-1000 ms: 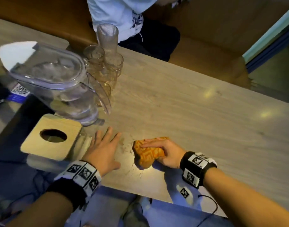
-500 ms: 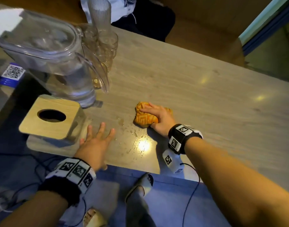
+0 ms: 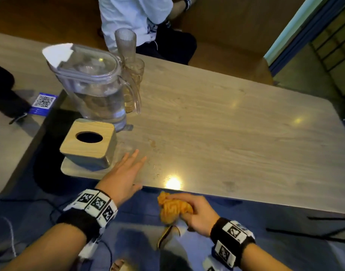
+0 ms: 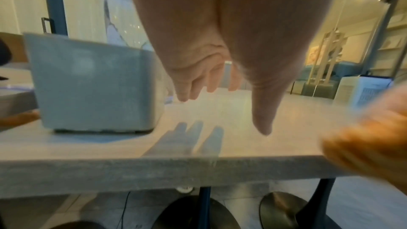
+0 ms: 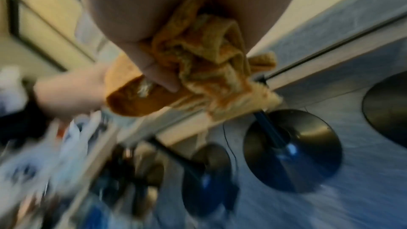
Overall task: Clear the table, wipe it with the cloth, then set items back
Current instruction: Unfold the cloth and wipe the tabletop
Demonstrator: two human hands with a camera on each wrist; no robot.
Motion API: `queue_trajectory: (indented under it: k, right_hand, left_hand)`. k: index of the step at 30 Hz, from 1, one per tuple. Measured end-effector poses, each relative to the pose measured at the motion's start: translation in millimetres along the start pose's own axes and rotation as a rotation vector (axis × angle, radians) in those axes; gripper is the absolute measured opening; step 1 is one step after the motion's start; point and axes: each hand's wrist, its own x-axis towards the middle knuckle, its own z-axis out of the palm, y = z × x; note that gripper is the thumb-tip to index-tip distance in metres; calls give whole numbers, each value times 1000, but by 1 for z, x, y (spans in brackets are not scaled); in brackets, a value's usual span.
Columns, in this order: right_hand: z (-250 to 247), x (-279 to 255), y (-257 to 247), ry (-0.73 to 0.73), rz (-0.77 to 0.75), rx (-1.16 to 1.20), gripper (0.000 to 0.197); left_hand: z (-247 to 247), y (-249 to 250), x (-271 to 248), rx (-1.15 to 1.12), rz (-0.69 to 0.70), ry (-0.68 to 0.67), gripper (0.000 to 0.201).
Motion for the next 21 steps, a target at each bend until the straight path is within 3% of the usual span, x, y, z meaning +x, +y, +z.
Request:
queue_trajectory:
  k: [3, 5, 7, 9, 10, 12, 14, 16, 17, 19, 21]
  right_hand:
    - [-32, 46, -21, 383, -50, 46, 69]
    - [-49, 93, -29, 403, 8, -148, 71]
    - [-48, 133, -22, 301, 173, -493, 68]
    - [-22, 150, -16, 230, 321, -718, 72]
    - [-5, 150, -14, 232, 296, -786, 76]
    - [27, 133, -15, 191, 54, -926, 73]
    - [38, 115, 0, 18, -273, -1093, 62]
    - [16, 118, 12, -179, -489, -1170, 56]
    - [3, 127, 17, -222, -528, -1177, 56]
    - [-13, 151, 10, -116, -421, -1160, 61]
    - [-8, 178, -7, 180, -131, -1058, 63]
  left_hand:
    - [-21, -7, -12, 49, 60, 196, 75]
    - [-38, -12, -17, 132, 112, 372, 68]
    - [-48, -19, -20, 224, 82, 492, 66]
    - [-53, -27, -21, 253, -48, 451, 67]
    - [-54, -31, -19, 224, -109, 410, 65]
    - [-52, -39, -16, 196, -171, 360, 61]
    - [-46, -44, -14, 225, -181, 332, 57]
    - [-39, -47, -12, 276, -191, 312, 59]
    - [-36, -49, -11, 283, -195, 307, 61]
    - [-34, -51, -6, 260, -207, 300, 62]
    - [-35, -52, -1, 236, -223, 282, 60]
